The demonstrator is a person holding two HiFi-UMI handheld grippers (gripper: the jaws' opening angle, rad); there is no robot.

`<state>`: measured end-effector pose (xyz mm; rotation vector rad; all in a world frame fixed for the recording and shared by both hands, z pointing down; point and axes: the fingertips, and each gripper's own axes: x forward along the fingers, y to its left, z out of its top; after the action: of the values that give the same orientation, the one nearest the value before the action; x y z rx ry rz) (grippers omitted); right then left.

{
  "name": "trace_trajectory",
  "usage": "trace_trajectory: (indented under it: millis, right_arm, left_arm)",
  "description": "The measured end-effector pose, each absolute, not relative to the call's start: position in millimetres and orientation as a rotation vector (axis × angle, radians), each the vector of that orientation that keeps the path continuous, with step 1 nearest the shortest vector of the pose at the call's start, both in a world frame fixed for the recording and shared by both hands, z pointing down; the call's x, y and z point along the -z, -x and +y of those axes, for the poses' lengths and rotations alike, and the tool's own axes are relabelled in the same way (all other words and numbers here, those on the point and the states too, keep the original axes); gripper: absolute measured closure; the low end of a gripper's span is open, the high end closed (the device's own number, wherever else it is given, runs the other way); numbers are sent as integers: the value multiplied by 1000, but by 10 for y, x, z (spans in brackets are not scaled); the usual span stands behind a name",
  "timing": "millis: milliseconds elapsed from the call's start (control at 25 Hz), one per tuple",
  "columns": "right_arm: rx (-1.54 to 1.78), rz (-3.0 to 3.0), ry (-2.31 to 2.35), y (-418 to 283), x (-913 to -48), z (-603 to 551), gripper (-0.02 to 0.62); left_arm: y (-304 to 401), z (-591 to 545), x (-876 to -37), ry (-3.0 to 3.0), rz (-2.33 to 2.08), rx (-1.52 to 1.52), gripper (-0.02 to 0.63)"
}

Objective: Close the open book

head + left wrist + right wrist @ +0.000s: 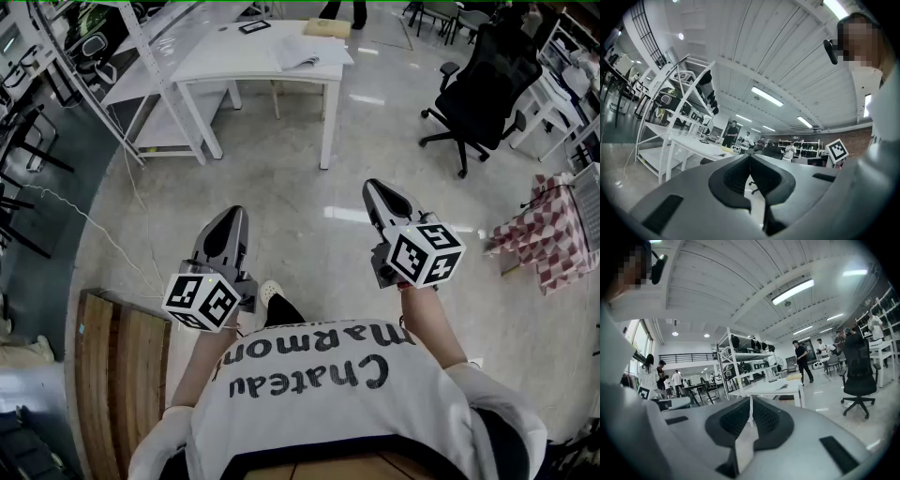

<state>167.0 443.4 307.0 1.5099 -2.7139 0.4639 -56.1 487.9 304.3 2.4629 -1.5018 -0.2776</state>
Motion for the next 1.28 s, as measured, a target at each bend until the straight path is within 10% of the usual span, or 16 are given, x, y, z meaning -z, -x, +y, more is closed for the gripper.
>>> trace_trajectory:
  millis: [1280]
  right_arm:
    - [-886,-2720,-1634,-711,-3123,2424,555]
  left_arm:
    - [1876,3037,-2961,-2411,-1520,311,583]
